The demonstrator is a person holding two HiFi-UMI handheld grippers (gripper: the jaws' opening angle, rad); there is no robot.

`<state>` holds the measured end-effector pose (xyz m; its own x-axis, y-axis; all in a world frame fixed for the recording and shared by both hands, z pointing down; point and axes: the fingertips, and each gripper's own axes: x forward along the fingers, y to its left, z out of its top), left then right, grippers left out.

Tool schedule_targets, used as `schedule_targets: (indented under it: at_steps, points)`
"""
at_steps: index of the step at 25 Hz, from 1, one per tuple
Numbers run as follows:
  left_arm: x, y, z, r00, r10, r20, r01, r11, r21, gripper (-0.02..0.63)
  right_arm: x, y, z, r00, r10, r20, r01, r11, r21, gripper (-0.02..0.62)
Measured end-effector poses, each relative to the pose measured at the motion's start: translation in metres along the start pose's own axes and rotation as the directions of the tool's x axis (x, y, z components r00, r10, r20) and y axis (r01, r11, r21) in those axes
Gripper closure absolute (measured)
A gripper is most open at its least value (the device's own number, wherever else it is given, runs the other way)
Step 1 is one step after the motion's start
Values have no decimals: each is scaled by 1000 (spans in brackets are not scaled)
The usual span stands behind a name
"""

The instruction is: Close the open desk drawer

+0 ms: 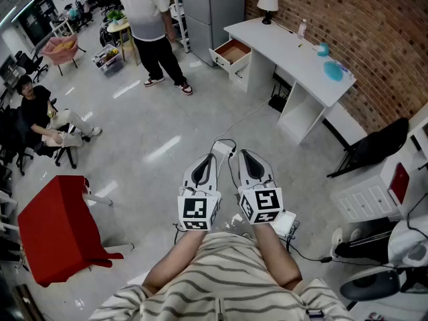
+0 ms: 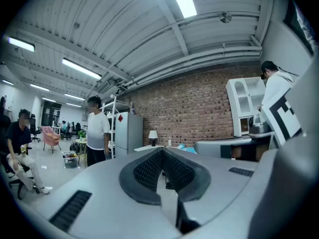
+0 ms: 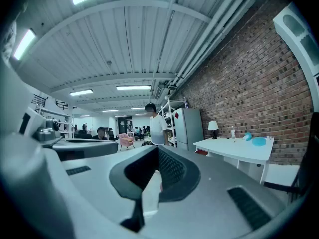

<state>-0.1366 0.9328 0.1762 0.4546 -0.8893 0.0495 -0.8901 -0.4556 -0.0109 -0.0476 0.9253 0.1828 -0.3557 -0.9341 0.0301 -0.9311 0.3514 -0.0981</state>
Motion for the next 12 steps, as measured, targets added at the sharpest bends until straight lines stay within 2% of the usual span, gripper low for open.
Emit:
schedule_targets:
  at_steps: [12]
  points:
    - [3,-43,-5,1000,29,-10,-28,1000,13,601,-29,-36,-4,1000,10,1,-10,1000,30,584]
